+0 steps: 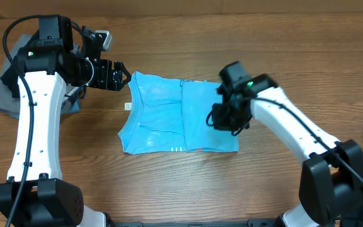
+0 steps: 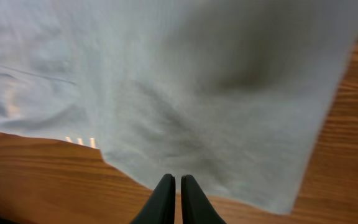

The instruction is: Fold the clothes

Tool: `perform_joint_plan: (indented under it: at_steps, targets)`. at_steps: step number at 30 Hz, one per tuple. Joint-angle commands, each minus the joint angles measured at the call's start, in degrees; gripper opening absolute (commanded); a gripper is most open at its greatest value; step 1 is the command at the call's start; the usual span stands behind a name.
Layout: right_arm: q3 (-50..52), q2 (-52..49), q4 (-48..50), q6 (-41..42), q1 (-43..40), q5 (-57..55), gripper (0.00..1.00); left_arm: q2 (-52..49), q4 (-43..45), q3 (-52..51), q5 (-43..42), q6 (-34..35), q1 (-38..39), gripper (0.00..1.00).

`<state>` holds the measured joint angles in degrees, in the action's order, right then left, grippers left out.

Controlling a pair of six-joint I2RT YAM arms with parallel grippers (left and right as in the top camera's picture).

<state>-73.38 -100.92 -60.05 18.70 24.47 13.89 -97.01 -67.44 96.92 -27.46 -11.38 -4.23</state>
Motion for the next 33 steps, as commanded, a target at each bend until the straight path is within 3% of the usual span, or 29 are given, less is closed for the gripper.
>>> perform_joint_plan:
  at_steps: [1,6,10,19,23,29,33]
  targets:
    - [4.8,-1.4,4.3,0.0,2.1,-3.5,0.08,1.7,-0.2,1.6,-1.1,-0.6,-0.2,0.84]
    - [8.3,-3.7,10.0,1.7,4.0,7.4,0.06,1.7,-0.6,1.6,-1.0,-0.6,-0.3,0.85]
    - [8.1,-3.8,12.4,-7.6,6.9,22.8,0.05,1.7,-0.8,1.6,-0.4,-0.6,-0.3,0.93]
    - [3.5,5.4,7.9,-0.9,6.3,5.7,0.04,1.7,-1.7,-2.7,5.6,1.2,-0.4,1.00]
    - [3.1,9.0,8.8,5.0,3.5,2.0,0.06,1.5,3.3,-9.6,6.1,2.7,-0.4,1.00]
    - [3.3,7.4,12.3,11.6,-1.0,-0.3,0.07,-1.1,10.5,-18.3,4.5,3.8,-1.2,1.00]
    - [3.4,4.8,13.7,11.9,-1.4,-0.3,0.07,-5.6,11.9,-19.4,0.5,0.3,-2.5,1.00]
